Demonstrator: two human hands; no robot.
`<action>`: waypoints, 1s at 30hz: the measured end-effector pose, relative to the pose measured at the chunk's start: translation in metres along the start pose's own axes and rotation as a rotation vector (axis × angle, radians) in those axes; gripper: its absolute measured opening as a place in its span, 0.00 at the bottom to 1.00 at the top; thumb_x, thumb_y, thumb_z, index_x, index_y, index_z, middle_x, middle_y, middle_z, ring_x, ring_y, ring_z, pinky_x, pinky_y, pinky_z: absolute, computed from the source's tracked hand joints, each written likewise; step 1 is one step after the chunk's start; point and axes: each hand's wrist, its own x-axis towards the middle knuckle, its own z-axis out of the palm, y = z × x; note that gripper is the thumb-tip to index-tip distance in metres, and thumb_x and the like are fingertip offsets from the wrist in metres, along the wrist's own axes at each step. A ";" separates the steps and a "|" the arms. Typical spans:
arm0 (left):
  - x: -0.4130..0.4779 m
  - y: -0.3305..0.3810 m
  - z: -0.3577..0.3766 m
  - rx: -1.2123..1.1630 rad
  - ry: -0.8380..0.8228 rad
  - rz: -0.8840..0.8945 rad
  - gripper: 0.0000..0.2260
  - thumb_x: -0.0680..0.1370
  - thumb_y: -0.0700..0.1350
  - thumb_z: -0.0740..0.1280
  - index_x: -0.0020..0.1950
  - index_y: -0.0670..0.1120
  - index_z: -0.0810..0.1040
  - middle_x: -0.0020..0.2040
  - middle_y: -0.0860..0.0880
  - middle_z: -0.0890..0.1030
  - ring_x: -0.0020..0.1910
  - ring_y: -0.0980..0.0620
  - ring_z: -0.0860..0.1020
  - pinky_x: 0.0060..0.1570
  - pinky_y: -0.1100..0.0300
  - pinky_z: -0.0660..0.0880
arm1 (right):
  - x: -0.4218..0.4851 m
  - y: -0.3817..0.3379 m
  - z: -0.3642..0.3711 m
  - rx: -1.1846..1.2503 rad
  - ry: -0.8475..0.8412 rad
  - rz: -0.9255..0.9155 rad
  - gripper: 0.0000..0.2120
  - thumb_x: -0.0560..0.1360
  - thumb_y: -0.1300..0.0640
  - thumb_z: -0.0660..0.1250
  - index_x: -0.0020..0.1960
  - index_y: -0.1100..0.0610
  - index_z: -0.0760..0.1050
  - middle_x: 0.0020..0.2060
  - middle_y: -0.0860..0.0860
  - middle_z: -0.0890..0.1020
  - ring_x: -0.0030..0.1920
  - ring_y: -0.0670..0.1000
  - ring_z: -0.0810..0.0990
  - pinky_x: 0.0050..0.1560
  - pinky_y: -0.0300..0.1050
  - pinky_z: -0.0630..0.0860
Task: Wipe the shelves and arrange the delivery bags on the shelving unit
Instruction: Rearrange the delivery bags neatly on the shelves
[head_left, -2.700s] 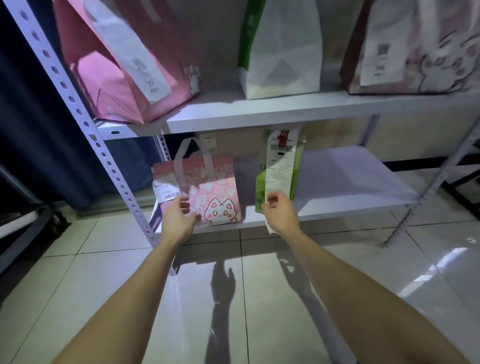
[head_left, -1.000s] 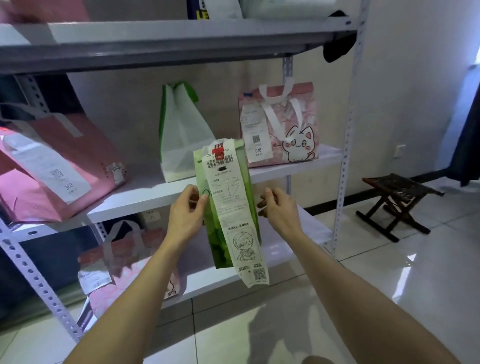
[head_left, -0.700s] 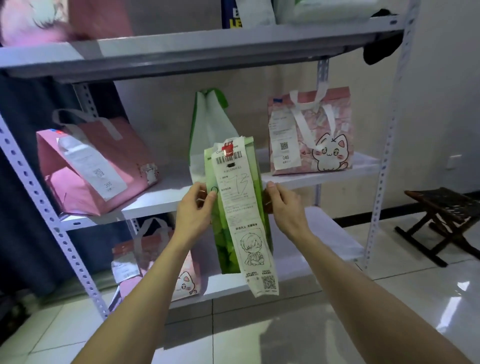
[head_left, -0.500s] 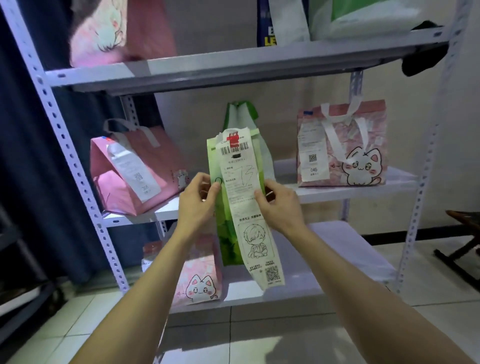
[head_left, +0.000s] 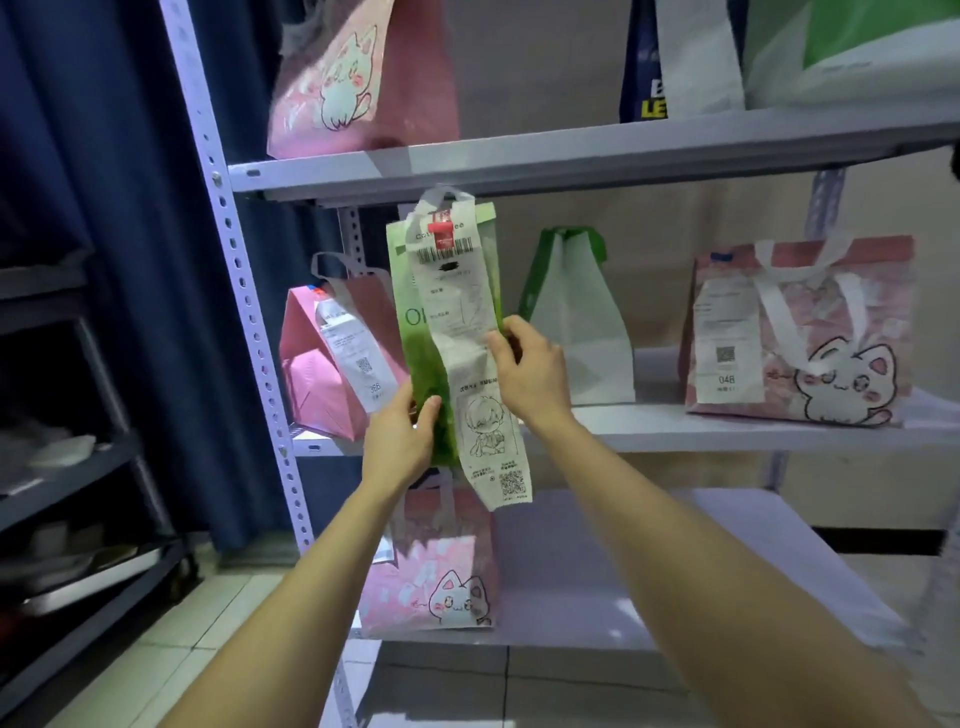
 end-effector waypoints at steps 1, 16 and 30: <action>0.004 -0.004 0.003 0.032 0.054 -0.034 0.08 0.87 0.54 0.63 0.59 0.55 0.80 0.49 0.55 0.85 0.51 0.48 0.84 0.54 0.45 0.81 | 0.001 -0.001 0.006 0.016 -0.030 0.003 0.08 0.85 0.46 0.61 0.52 0.47 0.77 0.41 0.43 0.83 0.42 0.45 0.82 0.41 0.49 0.80; 0.027 -0.038 0.016 0.014 -0.070 0.002 0.41 0.78 0.46 0.78 0.84 0.58 0.59 0.67 0.55 0.82 0.61 0.48 0.82 0.60 0.46 0.81 | 0.012 0.043 0.046 -0.136 -0.398 0.204 0.19 0.83 0.58 0.61 0.71 0.42 0.66 0.61 0.45 0.82 0.57 0.51 0.82 0.45 0.45 0.79; 0.024 -0.042 0.014 0.069 0.146 0.001 0.30 0.80 0.40 0.75 0.79 0.50 0.67 0.70 0.47 0.78 0.65 0.45 0.80 0.61 0.42 0.81 | -0.004 0.075 0.012 -0.177 -0.350 0.311 0.22 0.81 0.58 0.67 0.74 0.54 0.73 0.67 0.49 0.81 0.63 0.50 0.80 0.65 0.45 0.76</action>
